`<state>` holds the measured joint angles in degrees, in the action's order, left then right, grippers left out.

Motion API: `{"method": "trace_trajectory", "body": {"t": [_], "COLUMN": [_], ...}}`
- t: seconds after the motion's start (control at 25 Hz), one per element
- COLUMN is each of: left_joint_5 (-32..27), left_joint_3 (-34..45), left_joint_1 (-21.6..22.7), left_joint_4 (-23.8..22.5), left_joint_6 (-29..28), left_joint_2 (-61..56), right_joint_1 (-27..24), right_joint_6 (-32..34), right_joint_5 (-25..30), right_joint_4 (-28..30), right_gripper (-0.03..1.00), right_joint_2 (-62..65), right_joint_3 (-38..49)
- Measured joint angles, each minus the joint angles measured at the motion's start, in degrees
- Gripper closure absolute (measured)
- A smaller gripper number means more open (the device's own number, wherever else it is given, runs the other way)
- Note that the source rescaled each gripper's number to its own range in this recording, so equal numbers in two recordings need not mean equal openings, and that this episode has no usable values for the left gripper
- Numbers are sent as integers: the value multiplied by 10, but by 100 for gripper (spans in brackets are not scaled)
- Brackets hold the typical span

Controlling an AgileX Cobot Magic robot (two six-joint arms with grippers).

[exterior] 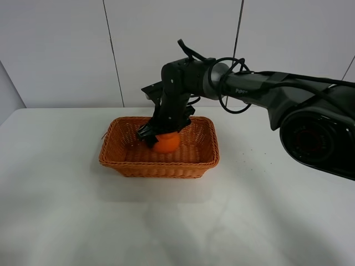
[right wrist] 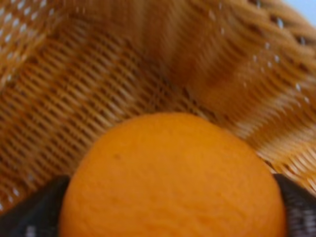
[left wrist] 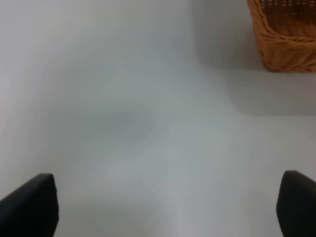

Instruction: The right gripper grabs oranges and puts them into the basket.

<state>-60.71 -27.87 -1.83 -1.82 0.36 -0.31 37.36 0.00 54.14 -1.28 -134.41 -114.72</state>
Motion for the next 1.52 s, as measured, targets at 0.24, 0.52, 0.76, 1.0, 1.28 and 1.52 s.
{"method": "trace_trajectory", "body": {"t": [0.24, 0.52, 0.76, 1.0, 1.28, 1.52], "left_joint_5": [0, 0, 0, 0, 0, 0], "left_joint_3": [0, 0, 0, 0, 0, 0], "left_joint_1": [0, 0, 0, 0, 0, 0], "left_joint_4": [0, 0, 0, 0, 0, 0], "left_joint_6": [0, 0, 0, 0, 0, 0], "left_joint_2": [0, 0, 0, 0, 0, 0], "right_joint_1": [0, -23, -107, -235, -331, -338], "right_joint_6": [-4, -4, 0, 0, 0, 0], "right_joint_5": [86, 149, 157, 157, 157, 156], "right_joint_4": [0, 5, 5, 8, 9, 4], "right_gripper": [-3, -3, -3, -3, -3, -3], "right_joint_2": [0, 8, 9, 9, 9, 26], "right_joint_3": [-102, -198, -199, -199, -199, -168]}}
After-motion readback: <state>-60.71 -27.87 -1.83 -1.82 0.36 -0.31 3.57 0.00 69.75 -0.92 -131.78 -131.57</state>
